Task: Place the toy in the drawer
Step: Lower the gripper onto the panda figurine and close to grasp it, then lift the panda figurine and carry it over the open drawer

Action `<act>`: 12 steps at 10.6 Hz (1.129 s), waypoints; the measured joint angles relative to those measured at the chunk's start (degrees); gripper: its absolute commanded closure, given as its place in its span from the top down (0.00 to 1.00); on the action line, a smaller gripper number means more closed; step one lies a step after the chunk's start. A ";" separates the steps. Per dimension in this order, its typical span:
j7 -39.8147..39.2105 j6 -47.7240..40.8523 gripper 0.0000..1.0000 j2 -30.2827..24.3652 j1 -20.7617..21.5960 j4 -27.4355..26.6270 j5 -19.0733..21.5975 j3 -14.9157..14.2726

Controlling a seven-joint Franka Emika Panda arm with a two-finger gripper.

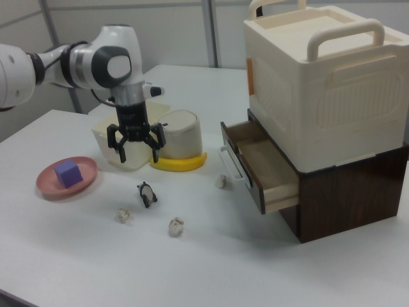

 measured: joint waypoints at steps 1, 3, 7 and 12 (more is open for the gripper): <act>-2.18 2.80 0.85 1.05 0.63 -0.93 0.00 0.02; -4.21 9.18 0.74 4.06 2.44 -3.55 -0.73 0.04; -4.53 13.00 0.55 8.98 4.65 -3.98 -2.55 0.04; -4.27 16.01 0.22 11.56 5.25 -4.02 -5.50 0.04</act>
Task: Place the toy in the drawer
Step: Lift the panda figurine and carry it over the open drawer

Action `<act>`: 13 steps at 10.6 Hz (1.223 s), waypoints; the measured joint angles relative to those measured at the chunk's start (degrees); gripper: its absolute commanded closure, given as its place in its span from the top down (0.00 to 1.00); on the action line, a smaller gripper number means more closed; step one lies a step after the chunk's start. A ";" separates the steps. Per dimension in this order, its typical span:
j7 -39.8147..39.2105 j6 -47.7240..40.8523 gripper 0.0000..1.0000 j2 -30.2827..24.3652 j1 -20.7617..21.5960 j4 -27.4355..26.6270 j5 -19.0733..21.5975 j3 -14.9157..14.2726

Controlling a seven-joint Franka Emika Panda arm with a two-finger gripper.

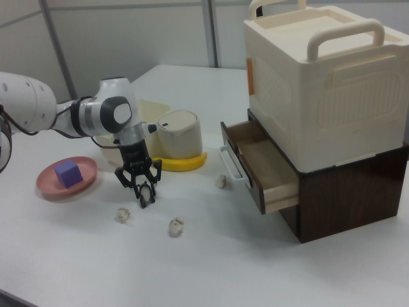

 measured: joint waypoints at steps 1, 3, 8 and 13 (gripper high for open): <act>0.01 0.23 0.21 0.38 0.00 0.00 -0.21 0.00; 0.28 0.25 0.20 0.23 0.00 0.39 -0.22 0.00; -0.68 -2.97 0.21 -6.10 -2.43 8.76 -0.24 -3.38; -12.21 4.58 0.29 -7.11 -4.81 14.79 -0.27 -15.21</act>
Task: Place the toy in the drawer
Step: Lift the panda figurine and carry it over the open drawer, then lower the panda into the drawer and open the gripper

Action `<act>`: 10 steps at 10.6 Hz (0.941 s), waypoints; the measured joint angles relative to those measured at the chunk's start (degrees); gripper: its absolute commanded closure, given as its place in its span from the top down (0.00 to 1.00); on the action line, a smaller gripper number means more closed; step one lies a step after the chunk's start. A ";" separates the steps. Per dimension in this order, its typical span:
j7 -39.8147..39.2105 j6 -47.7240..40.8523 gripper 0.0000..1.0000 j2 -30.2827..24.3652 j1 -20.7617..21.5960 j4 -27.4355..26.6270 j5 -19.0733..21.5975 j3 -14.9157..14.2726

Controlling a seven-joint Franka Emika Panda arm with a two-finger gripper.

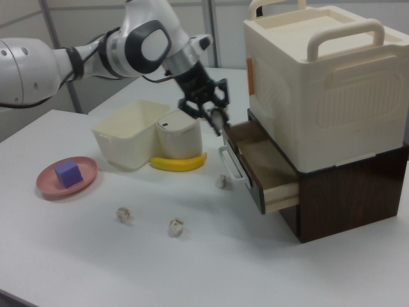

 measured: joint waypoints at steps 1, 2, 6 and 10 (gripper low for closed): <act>-1.48 4.22 0.38 0.15 -0.36 -0.16 0.00 -2.18; -2.73 8.58 0.56 0.51 -1.01 -0.82 0.00 -3.82; -1.10 17.12 1.00 3.65 -2.62 -4.34 0.01 -4.94; 12.80 12.04 1.00 2.10 -0.34 -3.87 0.16 -4.45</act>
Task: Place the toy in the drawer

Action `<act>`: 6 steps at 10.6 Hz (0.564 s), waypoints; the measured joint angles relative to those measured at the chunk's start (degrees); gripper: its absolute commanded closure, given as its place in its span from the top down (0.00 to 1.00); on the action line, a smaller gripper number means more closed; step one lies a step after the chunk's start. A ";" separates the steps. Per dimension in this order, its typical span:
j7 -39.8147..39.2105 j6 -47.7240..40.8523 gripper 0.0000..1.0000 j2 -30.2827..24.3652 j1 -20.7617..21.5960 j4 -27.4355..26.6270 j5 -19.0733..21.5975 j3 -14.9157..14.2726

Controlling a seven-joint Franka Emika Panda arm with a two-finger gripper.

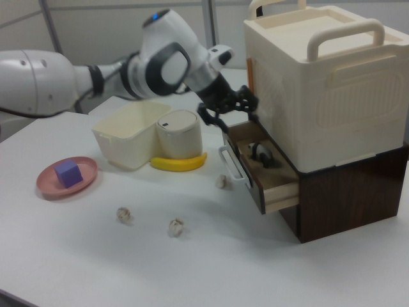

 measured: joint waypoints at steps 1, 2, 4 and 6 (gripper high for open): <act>4.47 -7.87 1.00 -2.16 1.01 0.64 0.00 1.33; 8.33 -16.30 1.00 -4.88 1.56 0.93 0.21 3.94; 17.07 -28.79 1.00 -9.49 1.70 0.88 1.47 10.09; 22.31 -34.91 1.00 -11.93 0.72 -0.12 1.58 15.31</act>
